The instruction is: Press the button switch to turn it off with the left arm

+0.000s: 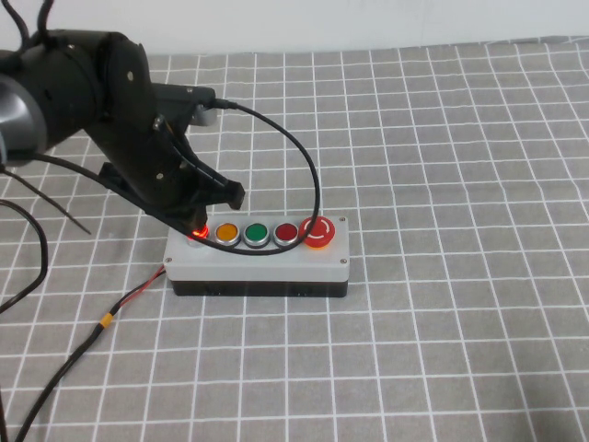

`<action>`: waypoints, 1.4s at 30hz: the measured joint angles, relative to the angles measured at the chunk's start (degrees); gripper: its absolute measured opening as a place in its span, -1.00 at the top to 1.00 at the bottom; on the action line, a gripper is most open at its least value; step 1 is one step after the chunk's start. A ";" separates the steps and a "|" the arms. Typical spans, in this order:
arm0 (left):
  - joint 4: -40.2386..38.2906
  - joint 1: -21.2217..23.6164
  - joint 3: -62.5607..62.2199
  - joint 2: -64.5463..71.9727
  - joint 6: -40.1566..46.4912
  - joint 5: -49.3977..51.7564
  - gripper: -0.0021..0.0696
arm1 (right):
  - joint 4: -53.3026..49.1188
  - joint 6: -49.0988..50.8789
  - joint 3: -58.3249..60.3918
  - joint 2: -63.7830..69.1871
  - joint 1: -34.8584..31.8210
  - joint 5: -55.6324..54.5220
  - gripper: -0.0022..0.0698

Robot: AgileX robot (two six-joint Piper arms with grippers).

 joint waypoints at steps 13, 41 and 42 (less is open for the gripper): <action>0.00 0.00 -1.18 2.63 -0.92 -0.99 0.95 | 0.00 0.00 0.00 0.00 0.00 0.00 0.99; 3.91 0.00 -0.33 -30.91 -3.30 -1.76 0.95 | 0.00 0.00 0.00 0.00 0.00 0.00 0.99; 4.22 0.00 -0.33 -32.32 -3.30 -1.57 0.95 | 0.00 0.00 0.00 0.00 0.00 0.00 0.99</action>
